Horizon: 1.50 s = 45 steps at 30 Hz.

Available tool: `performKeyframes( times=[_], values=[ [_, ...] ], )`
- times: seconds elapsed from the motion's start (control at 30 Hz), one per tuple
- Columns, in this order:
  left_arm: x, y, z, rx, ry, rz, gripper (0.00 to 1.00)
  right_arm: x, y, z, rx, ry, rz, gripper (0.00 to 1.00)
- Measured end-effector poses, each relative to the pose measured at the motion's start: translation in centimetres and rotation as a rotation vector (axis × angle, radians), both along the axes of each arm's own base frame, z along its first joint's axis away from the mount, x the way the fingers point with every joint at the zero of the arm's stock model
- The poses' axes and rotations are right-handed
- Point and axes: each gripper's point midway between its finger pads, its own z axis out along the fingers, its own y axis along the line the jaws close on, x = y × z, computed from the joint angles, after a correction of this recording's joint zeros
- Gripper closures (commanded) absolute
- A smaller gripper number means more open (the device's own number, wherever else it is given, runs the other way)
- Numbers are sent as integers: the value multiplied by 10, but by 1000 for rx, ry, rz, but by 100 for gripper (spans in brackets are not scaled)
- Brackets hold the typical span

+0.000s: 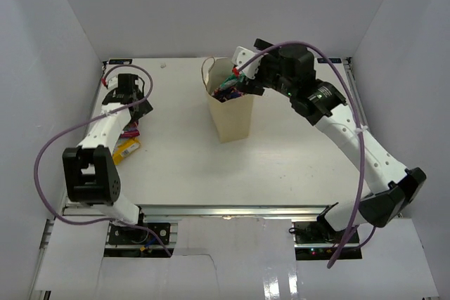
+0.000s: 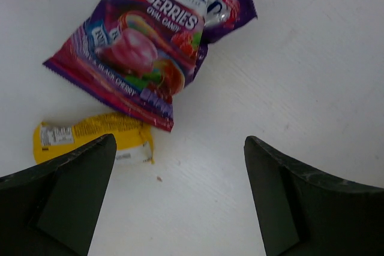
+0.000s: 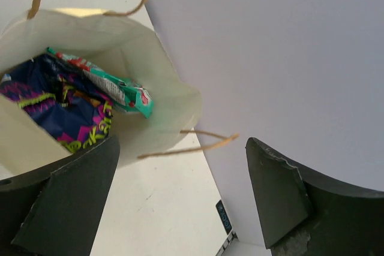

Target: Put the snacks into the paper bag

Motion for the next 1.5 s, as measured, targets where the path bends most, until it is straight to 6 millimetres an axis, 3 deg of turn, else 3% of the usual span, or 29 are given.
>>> performKeyframes(
  times=[0.1,0.17,0.27,0.33,0.37,0.53,0.63,0.73,0.83,0.9,1.0,1.1,1.2,1.33,1.43,1.5],
  values=[
    [40,14,-14,93,53,-31,2,-10,-28,-4,7,26,-12,9],
    [54,21,-31,147,105,-50,2,-10,-49,-10,20,56,-41,9],
    [58,31,-62,213,211,-77,2,-5,-81,-22,46,113,-98,9],
    [56,39,-79,244,274,-87,7,-4,-98,-30,67,155,-130,9],
    [54,43,-87,254,302,-87,12,-4,-104,-35,77,176,-142,9],
    [54,66,-90,284,338,-72,67,-8,-113,-45,124,242,-145,9],
    [55,71,-85,287,326,-68,84,-12,-112,-46,151,270,-135,9],
    [56,65,-71,244,280,-87,88,-14,-112,-45,177,287,-126,9],
    [60,41,-37,141,159,-150,90,-13,-117,-45,200,301,-135,9],
    [63,19,5,58,10,-203,92,-11,-123,-45,215,309,-147,8],
    [60,-24,96,-87,-318,-320,96,-8,-131,-45,233,318,-168,8],
    [38,-71,198,-216,-653,-471,98,-7,-139,-45,251,325,-187,8],
    [16,-117,265,-313,-862,-628,98,-6,-146,-43,263,326,-203,8],
    [0,-191,309,-458,-944,-863,98,-7,-151,-41,280,327,-215,8],
    [2,-240,318,-542,-930,-988,98,-11,-153,-43,289,332,-217,8],
    [4,-267,314,-587,-902,-1046,98,-12,-154,-45,290,337,-218,8]
  ],
)
